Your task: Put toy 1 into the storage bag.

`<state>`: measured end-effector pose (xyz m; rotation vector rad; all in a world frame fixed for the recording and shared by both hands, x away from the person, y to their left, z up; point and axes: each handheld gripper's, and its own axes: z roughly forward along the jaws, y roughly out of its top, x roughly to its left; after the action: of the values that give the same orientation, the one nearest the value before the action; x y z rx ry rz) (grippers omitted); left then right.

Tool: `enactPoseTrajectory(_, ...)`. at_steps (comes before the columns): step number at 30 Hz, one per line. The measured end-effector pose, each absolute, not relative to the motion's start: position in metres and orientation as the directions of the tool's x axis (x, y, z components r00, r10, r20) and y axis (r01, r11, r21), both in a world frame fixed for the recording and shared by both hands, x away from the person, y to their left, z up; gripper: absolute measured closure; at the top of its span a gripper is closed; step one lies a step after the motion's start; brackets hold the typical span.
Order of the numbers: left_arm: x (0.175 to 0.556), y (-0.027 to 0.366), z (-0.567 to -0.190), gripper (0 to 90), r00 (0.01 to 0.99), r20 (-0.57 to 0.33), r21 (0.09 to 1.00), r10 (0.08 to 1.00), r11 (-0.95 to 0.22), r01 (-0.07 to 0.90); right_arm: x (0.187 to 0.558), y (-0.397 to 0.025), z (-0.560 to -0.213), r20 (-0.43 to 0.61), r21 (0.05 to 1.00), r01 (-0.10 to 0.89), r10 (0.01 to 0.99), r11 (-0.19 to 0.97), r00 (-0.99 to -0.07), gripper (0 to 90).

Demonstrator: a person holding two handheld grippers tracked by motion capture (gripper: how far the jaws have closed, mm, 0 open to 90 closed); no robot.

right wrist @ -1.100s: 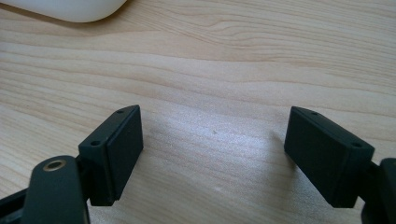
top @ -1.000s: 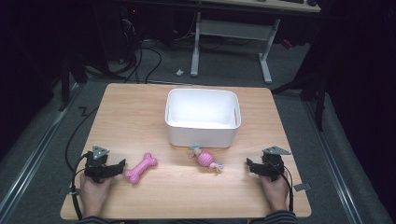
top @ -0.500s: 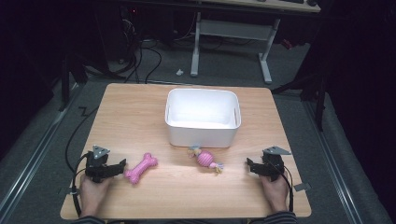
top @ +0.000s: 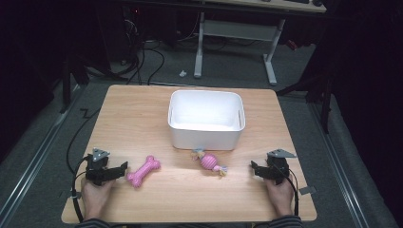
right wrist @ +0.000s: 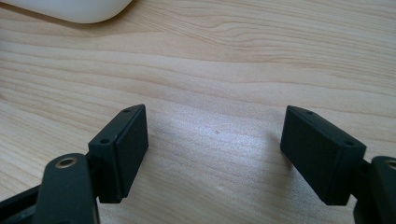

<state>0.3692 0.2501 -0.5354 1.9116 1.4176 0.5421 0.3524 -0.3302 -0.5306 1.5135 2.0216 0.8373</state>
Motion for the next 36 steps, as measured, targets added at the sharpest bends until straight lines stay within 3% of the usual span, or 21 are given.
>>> enactPoseTrajectory(21,0.345,0.253,-0.520,24.3,0.341,-0.101,0.781,0.935,-0.138,0.609,0.352,-0.330,-0.531,-0.013,0.715,0.670,0.962,0.201,-0.274,23.7)
enactPoseTrajectory(36,0.333,0.221,-0.498,24.0,0.456,-0.060,0.775,0.888,-0.247,0.582,0.352,-0.330,-0.531,-0.013,0.715,0.669,0.962,0.201,-0.274,23.9)
